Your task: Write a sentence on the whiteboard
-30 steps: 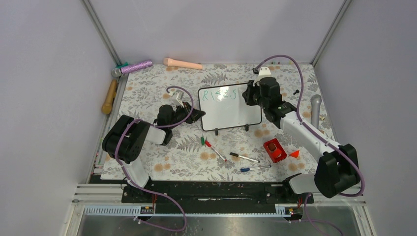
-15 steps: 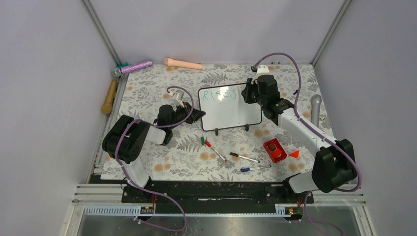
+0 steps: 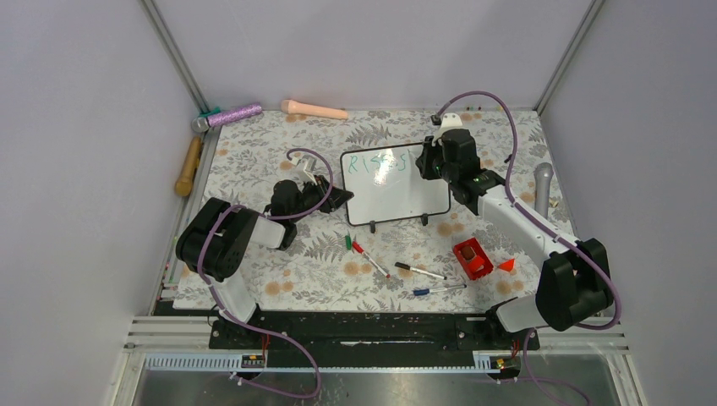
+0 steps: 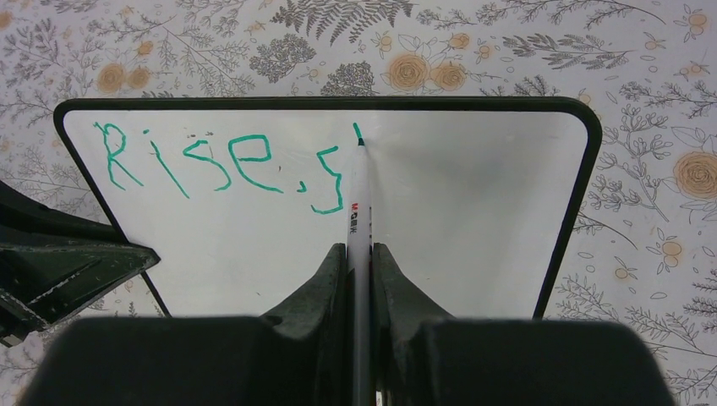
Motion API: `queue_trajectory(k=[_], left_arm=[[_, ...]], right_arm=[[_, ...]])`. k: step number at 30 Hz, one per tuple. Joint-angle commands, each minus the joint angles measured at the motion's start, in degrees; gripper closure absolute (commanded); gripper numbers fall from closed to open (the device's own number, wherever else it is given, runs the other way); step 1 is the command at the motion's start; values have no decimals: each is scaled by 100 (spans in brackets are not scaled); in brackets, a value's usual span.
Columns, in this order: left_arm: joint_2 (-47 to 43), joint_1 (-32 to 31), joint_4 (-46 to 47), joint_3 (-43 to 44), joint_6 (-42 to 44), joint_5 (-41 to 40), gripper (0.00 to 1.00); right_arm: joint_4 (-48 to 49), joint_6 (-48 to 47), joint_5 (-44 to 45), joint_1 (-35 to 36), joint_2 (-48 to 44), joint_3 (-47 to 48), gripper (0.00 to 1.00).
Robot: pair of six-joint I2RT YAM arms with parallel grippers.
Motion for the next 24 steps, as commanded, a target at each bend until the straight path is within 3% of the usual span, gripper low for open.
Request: queue_trajectory(k=[1,16,24], left_arm=[[-18,-11,-44,163,139,-202,100],[-27,-12,-43,163,139,-212,100],[-32,-9,-35,153,138,-210,100]], right_arm=[[-188,19,139,-6,-165,71,100],[-281,145,-20,-6,-456,-405,100],[-338,145,-24,-6,-311,-183,100]])
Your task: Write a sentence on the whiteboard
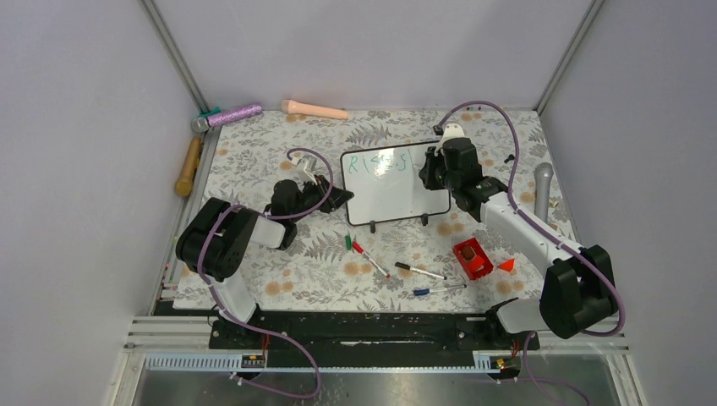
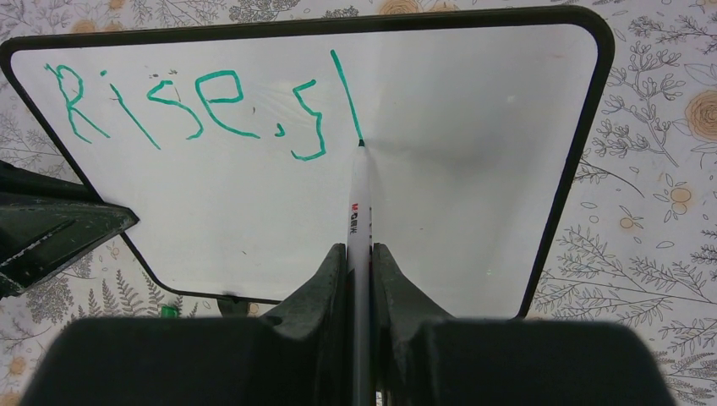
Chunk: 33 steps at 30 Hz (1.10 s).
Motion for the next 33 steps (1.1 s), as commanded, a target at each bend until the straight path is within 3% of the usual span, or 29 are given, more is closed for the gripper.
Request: queue_trajectory(k=[1,33], left_arm=[[-31,-7,3,134,135,-212,100],[-36,-10,2,131,134,-233,100]], right_arm=[[-27,5,-12,-6,-32,241,100],[-307,-161,453,-6,200,737,100]])
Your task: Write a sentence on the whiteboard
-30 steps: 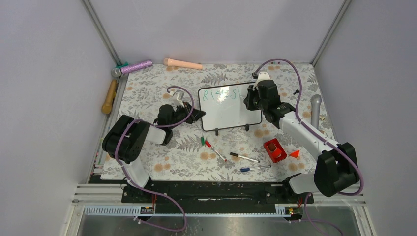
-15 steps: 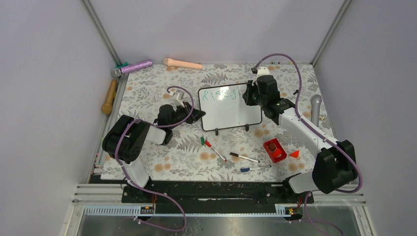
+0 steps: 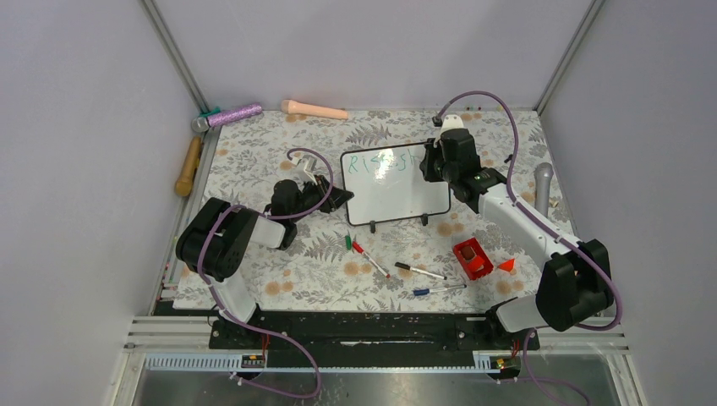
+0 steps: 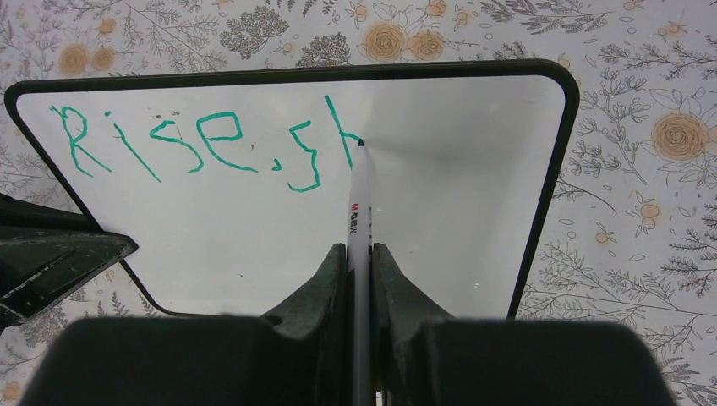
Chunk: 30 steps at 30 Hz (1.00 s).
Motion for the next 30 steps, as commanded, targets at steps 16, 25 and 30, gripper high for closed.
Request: queue_trajectory(k=[16,25,30], left_arm=[[-44,-16,13,125,124,-236,100],[-40,-10,13,120,124,-243,100],[-48,-4,13,117,117,-241,100]], right_arm=[[-129,-74,36,-8,-194,-163,100],[-195,-52,-3,-6,-233,-243,100],[-229,-25,-38,-3,-344,-115,100]])
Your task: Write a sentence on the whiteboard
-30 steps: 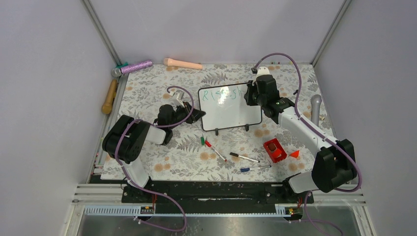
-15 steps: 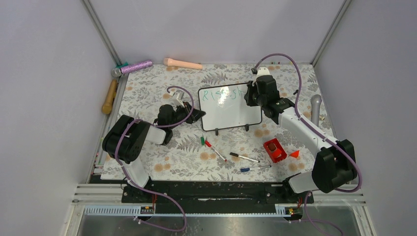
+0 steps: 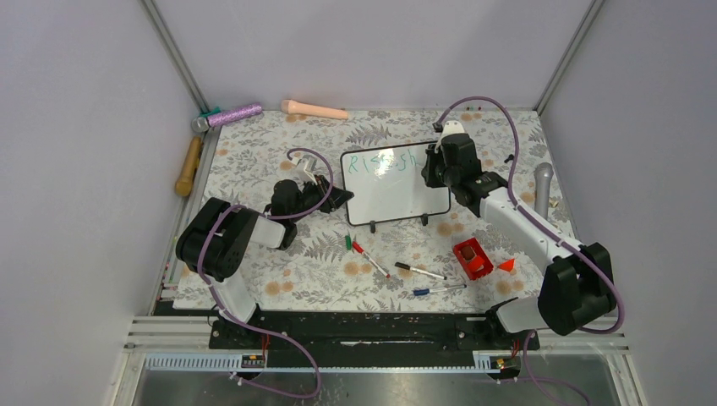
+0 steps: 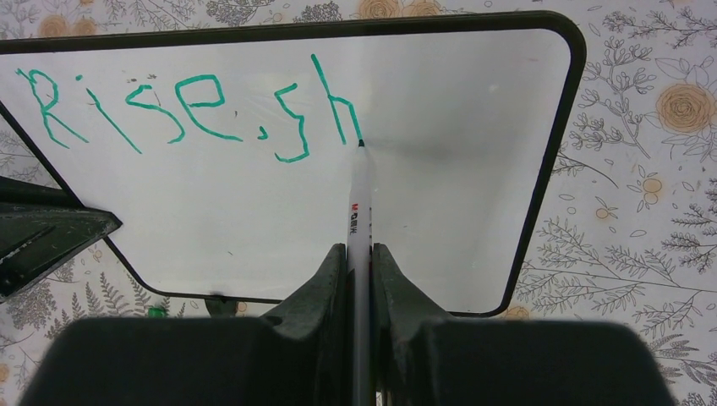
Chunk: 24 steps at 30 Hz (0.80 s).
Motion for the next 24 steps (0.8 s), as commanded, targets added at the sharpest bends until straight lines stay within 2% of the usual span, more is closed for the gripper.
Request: queue_trajectory(k=[1,8,24], left_arm=[[-50,-11,11,117,123,-248,100],[-49,-9,22,116,121,-249,100],[-49,-12,20,114,123,-244,100]], right_arm=[[-112,-21,-2,-5,-266,139,100],[-2,-134,182,-6,-474,228,100],[-15,-251,366,-6,100,804,100]])
